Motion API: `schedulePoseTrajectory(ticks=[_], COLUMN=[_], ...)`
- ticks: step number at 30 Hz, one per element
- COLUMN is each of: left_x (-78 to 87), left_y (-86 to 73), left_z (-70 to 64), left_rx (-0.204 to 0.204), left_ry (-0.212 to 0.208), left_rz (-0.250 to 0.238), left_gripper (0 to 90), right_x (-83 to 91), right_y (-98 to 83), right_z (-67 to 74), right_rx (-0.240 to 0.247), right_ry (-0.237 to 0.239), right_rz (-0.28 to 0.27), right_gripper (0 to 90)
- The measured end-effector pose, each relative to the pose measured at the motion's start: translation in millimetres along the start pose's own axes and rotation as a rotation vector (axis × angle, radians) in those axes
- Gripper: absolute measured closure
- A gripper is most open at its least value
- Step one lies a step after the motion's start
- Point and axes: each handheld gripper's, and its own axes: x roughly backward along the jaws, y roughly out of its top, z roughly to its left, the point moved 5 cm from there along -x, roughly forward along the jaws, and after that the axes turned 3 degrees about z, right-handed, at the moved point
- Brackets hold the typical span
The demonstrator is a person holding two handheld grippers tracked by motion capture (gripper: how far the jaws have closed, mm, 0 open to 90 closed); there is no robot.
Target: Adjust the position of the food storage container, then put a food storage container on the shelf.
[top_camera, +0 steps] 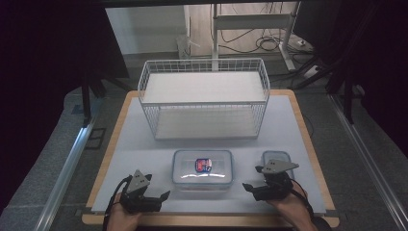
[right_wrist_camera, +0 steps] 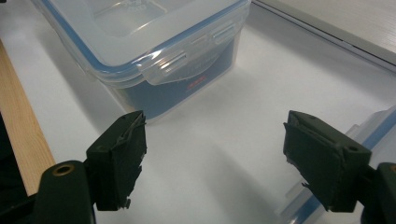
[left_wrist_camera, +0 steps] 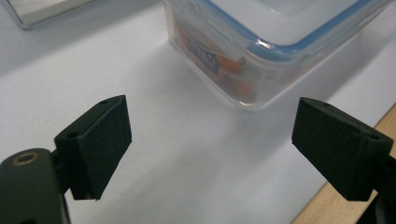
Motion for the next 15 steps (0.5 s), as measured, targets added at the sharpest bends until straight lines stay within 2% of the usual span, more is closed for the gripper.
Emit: schedulePoseTrajectory(ticks=[3, 6, 11, 15], left_x=[-2.7, -5.0, -3.3, -2.5], left_y=[-0.5, -0.3, 4.8, 12.7], left_z=[2.0, 3.4, 5.5, 9.3], left_rx=[-0.019, -0.016, -0.023, -0.005], left_ry=[0.011, 0.008, 0.032, 0.015], left_rz=[-0.011, -0.019, 0.008, -0.001], left_gripper=[8.1, 5.2, 4.9, 4.7], right_x=[-0.8, -1.8, -3.8, -4.5], right_y=[1.0, 3.0, 6.5, 12.8], right_z=[-0.5, -0.9, -0.7, -0.9], right_rx=[0.000, -0.008, -0.013, -0.039], right_ry=[-0.002, -0.002, 0.004, 0.026], right_rz=[-0.001, 0.000, 0.006, 0.000], right_gripper=[19.2, 17.6, 14.8, 12.0])
